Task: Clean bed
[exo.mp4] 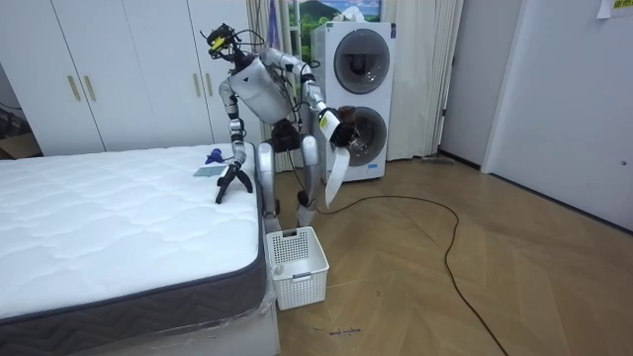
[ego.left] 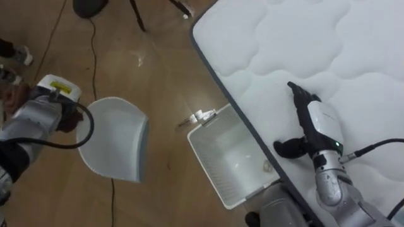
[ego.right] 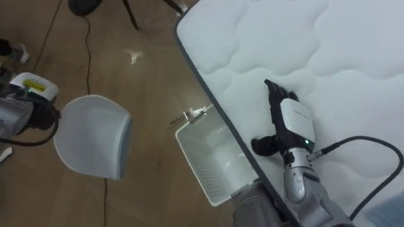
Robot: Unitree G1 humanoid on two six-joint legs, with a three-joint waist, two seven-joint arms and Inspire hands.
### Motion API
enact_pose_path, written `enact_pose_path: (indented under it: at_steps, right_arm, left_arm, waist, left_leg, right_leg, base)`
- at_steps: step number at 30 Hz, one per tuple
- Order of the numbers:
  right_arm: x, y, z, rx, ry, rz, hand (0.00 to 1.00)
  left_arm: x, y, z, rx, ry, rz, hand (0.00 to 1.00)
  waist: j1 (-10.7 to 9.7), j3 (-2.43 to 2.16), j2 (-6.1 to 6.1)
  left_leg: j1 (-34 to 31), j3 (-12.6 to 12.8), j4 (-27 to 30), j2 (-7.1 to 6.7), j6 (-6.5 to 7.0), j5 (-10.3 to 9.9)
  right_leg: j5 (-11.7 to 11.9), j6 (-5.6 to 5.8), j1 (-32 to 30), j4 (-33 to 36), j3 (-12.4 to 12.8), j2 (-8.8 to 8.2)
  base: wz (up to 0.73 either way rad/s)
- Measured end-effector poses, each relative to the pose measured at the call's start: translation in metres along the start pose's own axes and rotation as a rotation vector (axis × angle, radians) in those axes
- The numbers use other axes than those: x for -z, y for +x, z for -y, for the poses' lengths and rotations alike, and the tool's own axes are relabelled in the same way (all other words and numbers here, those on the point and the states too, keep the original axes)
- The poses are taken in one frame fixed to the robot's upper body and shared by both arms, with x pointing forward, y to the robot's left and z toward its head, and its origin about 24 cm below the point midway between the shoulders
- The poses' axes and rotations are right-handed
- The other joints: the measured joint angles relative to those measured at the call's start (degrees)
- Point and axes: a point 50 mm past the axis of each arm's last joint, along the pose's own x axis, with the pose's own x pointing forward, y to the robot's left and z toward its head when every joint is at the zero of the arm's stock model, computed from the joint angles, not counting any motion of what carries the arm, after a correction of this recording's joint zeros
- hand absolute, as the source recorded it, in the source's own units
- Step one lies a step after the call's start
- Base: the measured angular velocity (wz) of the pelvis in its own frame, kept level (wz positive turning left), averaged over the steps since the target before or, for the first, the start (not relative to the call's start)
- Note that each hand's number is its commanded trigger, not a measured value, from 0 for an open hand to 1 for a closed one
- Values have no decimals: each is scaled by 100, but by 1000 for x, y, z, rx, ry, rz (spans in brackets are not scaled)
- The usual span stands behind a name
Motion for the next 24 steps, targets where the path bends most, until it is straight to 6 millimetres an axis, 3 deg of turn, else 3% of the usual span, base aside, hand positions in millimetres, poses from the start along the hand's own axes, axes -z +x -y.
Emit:
enact_pose_path:
  at_steps: [7,9,11,12,13,16,20,24]
  right_arm:
    - [10,-3,5,-16,45,-28,0]
    - [14,-8,3,-37,43,-36,0]
    - [19,-15,-3,-75,65,-62,0]
    - [20,-16,-5,-84,72,-71,0]
    - [21,-19,-8,-96,79,-82,0]
    - [31,-23,-6,-79,81,-152,0]
    - [49,-35,2,-10,155,-267,0]
    - [65,-52,7,24,171,-350,0]
  left_arm:
    - [-4,-3,-20,-149,-101,56,100]
    - [-11,-7,-29,-206,-122,92,100]
    - [-26,-17,-29,-290,-187,159,100]
    - [-30,-19,-28,-308,-197,176,100]
    - [-35,-22,-26,-336,-213,206,100]
    - [-46,-32,-14,-389,-281,244,100]
    - [-58,-43,-18,-470,-352,311,100]
    - [-57,-52,-35,-548,-445,361,100]
  waist:
    - [125,3,-47]
    - [259,-30,-174]
    - [568,-92,-407]
    - [614,-115,-460]
    - [684,-172,-578]
    - [722,-244,-715]
    - [777,-309,-783]
    - [988,-363,-820]
  left_leg:
    - [344,-23,-81,-16,-24,-18]
    - [418,-224,-94,-99,-28,-17]
    - [504,-597,-69,-119,-131,-75]
    - [525,-728,-55,-114,-159,-91]
    - [550,-1018,-25,-107,-207,-117]
    - [660,-1591,-19,-42,-258,-146]
    - [940,-1582,-319,4,-266,-150]
    - [1122,-1586,-437,5,-263,-149]
  right_leg:
    - [4,9,258,-71,138,100]
    - [8,15,282,-85,294,221]
    - [72,-23,404,-178,585,442]
    - [97,-38,461,-225,635,506]
    - [147,-47,563,-338,733,637]
    - [346,-69,867,-798,841,882]
    - [500,21,1182,-1265,880,969]
    - [609,101,1395,-1582,961,978]
  base:
    - [-14]
    - [-47]
    - [-96]
    - [-82]
    - [-55]
    - [-61]
    - [-19]
    - [-19]
